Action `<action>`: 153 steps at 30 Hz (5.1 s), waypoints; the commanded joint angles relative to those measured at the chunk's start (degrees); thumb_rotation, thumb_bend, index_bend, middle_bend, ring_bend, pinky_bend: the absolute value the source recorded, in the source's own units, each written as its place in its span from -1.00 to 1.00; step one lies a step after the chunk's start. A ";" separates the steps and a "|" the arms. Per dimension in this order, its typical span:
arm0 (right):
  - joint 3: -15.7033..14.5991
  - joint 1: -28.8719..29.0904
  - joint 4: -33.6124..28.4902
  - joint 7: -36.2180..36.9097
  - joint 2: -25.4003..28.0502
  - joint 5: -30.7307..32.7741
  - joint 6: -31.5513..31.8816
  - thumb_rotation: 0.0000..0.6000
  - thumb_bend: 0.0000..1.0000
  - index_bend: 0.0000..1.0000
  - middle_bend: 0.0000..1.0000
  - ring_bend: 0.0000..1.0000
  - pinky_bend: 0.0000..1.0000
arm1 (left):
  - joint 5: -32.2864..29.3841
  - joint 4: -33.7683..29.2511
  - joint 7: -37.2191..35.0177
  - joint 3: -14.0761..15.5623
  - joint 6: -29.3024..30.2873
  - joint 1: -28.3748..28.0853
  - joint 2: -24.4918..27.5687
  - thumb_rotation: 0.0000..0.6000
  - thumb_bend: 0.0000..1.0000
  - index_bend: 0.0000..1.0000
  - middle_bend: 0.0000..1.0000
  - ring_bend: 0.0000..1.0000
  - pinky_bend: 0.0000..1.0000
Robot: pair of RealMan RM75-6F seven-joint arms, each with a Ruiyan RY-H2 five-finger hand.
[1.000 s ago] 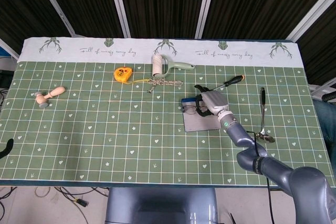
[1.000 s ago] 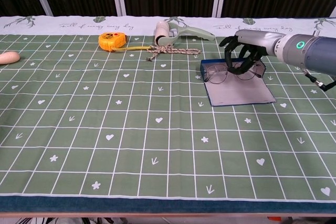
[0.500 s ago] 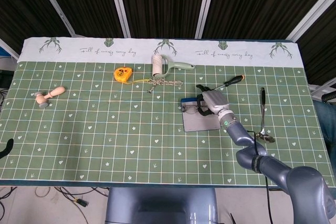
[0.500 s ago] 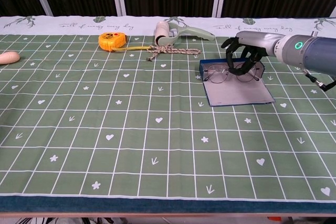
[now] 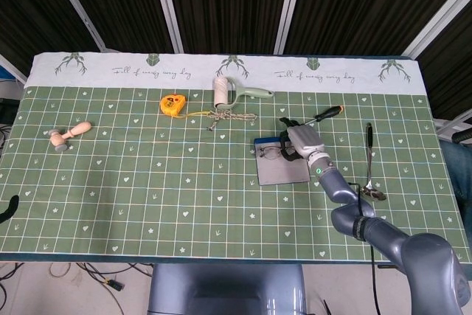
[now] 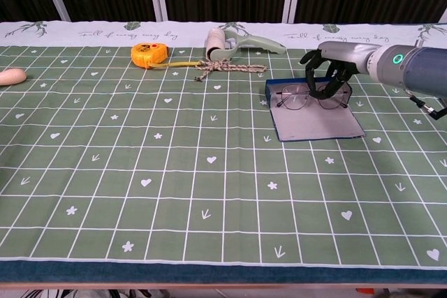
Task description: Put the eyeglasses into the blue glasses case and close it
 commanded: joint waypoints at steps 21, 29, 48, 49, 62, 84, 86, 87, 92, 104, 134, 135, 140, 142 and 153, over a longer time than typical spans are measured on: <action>0.61 -0.02 -0.13 -5.25 0.97 3.69 -1.73 1.00 0.01 -0.36 -0.81 -0.77 -0.50 | -0.01 -0.10 0.35 0.13 0.07 0.11 -0.01 1.00 -0.44 -0.63 -1.00 -1.00 -1.00; 1.19 -0.48 -2.68 -9.43 2.07 6.72 -0.77 1.00 -0.09 -0.49 -0.81 -0.77 -0.50 | -0.08 -0.17 0.73 0.19 0.11 0.12 -0.08 1.00 -0.44 -0.63 -1.00 -1.00 -1.00; 3.01 -1.58 -8.74 -18.17 3.74 15.27 3.67 1.00 -0.28 -0.56 -0.80 -0.75 -0.50 | -0.46 -0.35 1.15 0.14 0.13 0.16 -0.17 1.00 -0.42 -0.62 -1.00 -1.00 -1.00; 3.30 -1.91 -9.76 -17.98 4.10 15.49 4.36 1.00 -0.28 -0.56 -0.78 -0.69 -0.49 | -0.48 -0.36 1.15 0.12 0.13 0.16 -0.17 1.00 -0.42 -0.62 -1.00 -1.00 -1.00; -0.24 -8.79 -28.17 -20.49 11.47 10.12 15.45 1.00 0.06 -0.62 0.73 0.92 1.00 | -0.73 -0.64 1.38 0.13 -0.04 0.10 -0.24 1.00 -0.42 -0.62 -1.00 -1.00 -1.00; -2.92 -7.52 -27.64 -27.77 9.27 17.90 11.27 1.00 0.59 -0.65 0.90 1.00 1.00 | -0.93 -0.72 0.60 0.02 -0.27 0.18 0.08 1.00 -0.42 -0.61 -1.00 -1.00 -1.00; -3.07 -7.54 -27.49 -27.96 9.19 18.15 11.25 1.00 0.59 -0.65 0.90 1.00 1.00 | -0.91 -0.71 0.69 0.05 -0.32 0.14 0.06 1.00 -0.42 -0.61 -1.00 -1.00 -1.00; -3.25 -7.59 -27.41 -28.03 9.16 18.22 11.17 1.00 0.59 -0.65 0.90 1.00 1.00 | -0.92 -0.69 0.77 0.08 -0.35 0.13 0.04 1.00 -0.42 -0.61 -1.00 -1.00 -1.00; -3.50 -7.70 -26.97 -28.06 8.89 18.48 11.13 1.00 0.59 -0.65 0.90 1.00 1.00 | -1.02 -0.71 0.82 0.03 -0.26 0.15 -0.01 1.00 -0.42 -0.61 -1.00 -1.00 -1.00; -3.53 -7.67 -26.35 -28.39 8.93 19.96 10.58 1.00 0.59 -0.65 0.90 1.00 1.00 | -1.21 -0.69 1.00 -0.01 -0.42 0.05 -0.01 1.00 -0.42 -0.61 -1.00 -1.00 -1.00; -1.01 -5.05 -19.32 -29.03 5.20 26.48 8.56 1.00 0.59 -0.74 0.90 1.00 1.00 | -1.46 -0.91 0.87 0.02 -0.63 0.04 0.14 1.00 -0.42 -0.60 -1.00 -1.00 -1.00; -0.88 -5.07 -19.34 -28.98 5.17 26.58 8.73 1.00 0.59 -0.74 0.90 1.00 1.00 | -1.45 -0.92 0.88 0.04 -0.64 0.05 0.16 1.00 -0.42 -0.59 -1.00 -1.00 -1.00; -0.66 -5.27 -20.22 -28.70 5.60 26.47 9.18 1.00 0.59 -0.76 0.90 1.00 1.00 | -1.51 -0.92 0.92 0.04 -0.71 0.02 0.17 1.00 -0.42 -0.59 -1.00 -1.00 -1.00; -0.59 -5.43 -20.82 -28.59 5.88 26.21 9.62 1.00 0.59 -0.76 0.90 1.00 1.00 | -1.52 -0.90 0.95 0.05 -0.73 0.01 0.17 1.00 -0.42 -0.59 -1.00 -1.00 -1.00; -0.77 -7.88 -28.63 -26.78 10.41 22.29 13.25 1.00 0.34 -0.77 0.75 0.91 0.99 | -1.83 -1.06 1.45 0.12 -0.77 0.00 0.10 1.00 -0.42 -0.58 -1.00 -1.00 -1.00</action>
